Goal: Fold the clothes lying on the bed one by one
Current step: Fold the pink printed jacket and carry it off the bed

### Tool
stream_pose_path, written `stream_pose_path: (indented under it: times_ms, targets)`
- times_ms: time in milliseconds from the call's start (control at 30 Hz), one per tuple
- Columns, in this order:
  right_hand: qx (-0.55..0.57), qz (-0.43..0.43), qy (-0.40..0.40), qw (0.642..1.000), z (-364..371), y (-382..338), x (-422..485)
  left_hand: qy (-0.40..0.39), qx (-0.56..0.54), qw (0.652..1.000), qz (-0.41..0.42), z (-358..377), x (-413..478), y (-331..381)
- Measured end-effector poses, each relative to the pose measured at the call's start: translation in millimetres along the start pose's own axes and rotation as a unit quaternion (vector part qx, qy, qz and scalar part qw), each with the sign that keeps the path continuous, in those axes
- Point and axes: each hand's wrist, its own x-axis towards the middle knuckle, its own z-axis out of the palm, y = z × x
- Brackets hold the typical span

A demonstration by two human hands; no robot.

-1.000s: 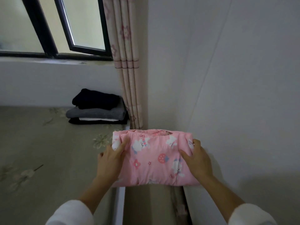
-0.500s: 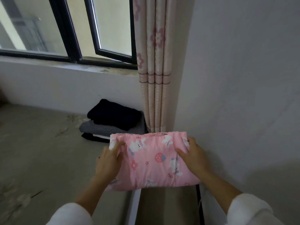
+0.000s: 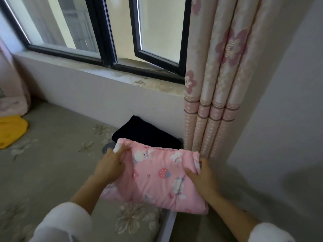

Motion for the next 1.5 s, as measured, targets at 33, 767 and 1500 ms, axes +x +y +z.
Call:
stream_pose_path:
  times_ms: [33,767,1500]
  targets:
    - [0.006,0.005,-0.001,1.0,8.3,-4.3,17.3,0.005,0.008,1.0,0.0,-4.8,21.6,-2.8]
    - [-0.036,0.207,-0.045,0.977,145.9,-25.7,259.6,-0.021,0.053,0.998,-0.034,78.4,327.3,-32.1]
    - [-0.326,-0.093,-0.242,0.909,204.6,-21.9,246.9,-0.079,0.034,0.995,-0.042,121.2,313.0,-27.9]
